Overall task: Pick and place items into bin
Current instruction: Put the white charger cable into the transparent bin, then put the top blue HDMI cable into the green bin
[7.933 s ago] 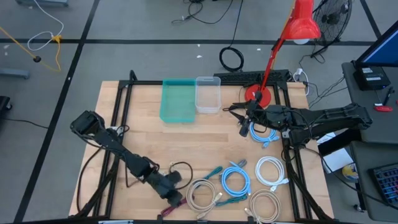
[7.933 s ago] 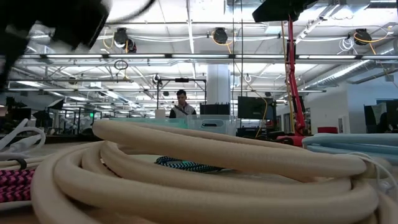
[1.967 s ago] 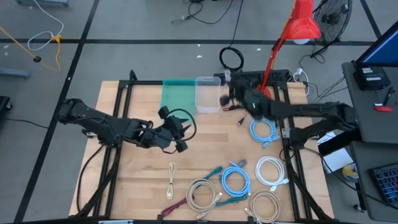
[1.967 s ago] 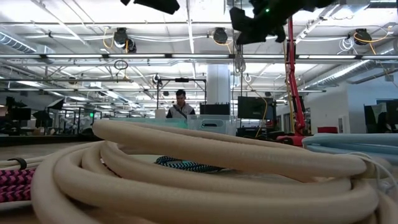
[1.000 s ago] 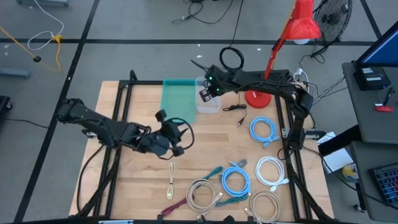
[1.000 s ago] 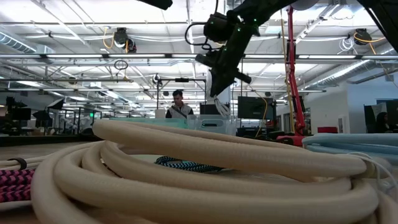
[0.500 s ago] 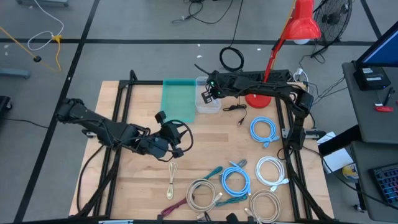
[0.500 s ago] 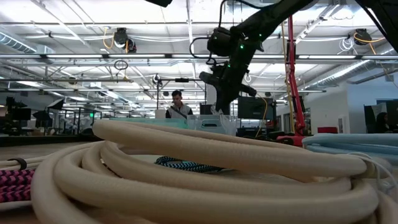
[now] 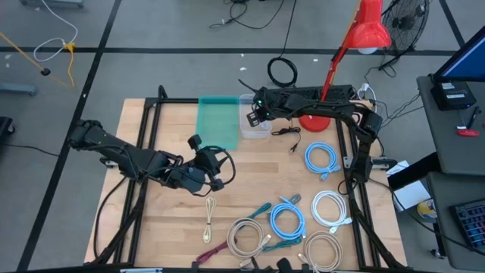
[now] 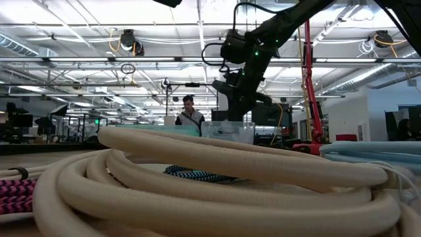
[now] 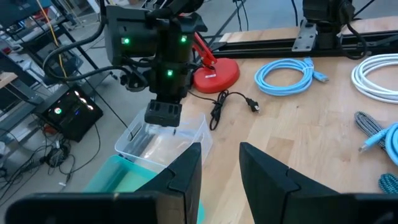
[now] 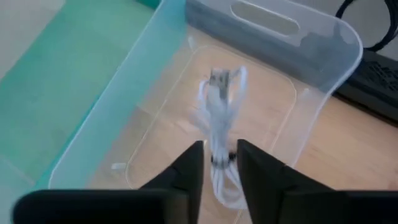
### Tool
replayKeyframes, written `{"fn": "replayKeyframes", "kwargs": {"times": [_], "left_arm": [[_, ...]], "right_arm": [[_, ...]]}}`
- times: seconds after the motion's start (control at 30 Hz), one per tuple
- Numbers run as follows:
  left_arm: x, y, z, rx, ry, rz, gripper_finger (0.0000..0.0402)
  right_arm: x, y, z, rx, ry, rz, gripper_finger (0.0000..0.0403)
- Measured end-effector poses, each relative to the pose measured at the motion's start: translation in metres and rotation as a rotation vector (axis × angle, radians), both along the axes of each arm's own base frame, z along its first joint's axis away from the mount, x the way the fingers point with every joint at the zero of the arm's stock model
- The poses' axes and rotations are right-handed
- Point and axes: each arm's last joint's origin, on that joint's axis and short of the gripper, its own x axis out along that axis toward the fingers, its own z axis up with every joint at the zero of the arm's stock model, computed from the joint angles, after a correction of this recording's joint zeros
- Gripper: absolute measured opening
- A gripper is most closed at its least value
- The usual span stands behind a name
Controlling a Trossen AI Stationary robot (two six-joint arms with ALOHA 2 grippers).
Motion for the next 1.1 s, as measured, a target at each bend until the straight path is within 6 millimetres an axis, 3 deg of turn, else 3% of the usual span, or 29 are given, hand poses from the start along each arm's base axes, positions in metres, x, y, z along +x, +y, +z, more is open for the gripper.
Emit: {"fn": "replayKeyframes", "kwargs": {"times": [0.27, 0.4, 0.53, 0.67, 0.8, 0.97, 1.1], "left_arm": [[0.000, 0.000, 0.000, 0.000, 0.000, 0.000, 0.0113], [0.000, 0.000, 0.000, 0.006, 0.001, 0.006, 0.0113], [-0.001, 0.000, -0.001, 0.011, 0.005, 0.009, 0.0113], [-0.001, -0.001, 0.000, 0.016, 0.008, 0.006, 0.0113], [-0.001, -0.001, 0.000, 0.023, 0.012, 0.001, 0.0113], [-0.001, -0.001, 0.000, 0.022, 0.011, 0.001, 0.0113], [-0.001, -0.001, 0.000, 0.022, 0.011, 0.001, 0.0113]], "right_arm": [[0.008, -0.003, 0.014, -0.062, -0.131, 0.057, 0.0166], [0.012, 0.001, 0.044, -0.082, -0.332, 0.187, 0.0183], [0.010, 0.017, 0.084, -0.077, -0.562, 0.364, 0.0187], [-0.001, 0.051, 0.127, -0.093, -0.705, 0.579, 0.0182], [-0.015, 0.097, 0.155, -0.104, -0.726, 0.763, 0.0175], [-0.030, 0.164, 0.167, -0.066, -0.664, 0.984, 0.0171], [-0.041, 0.219, 0.158, -0.034, -0.575, 1.109, 0.0171]]}}
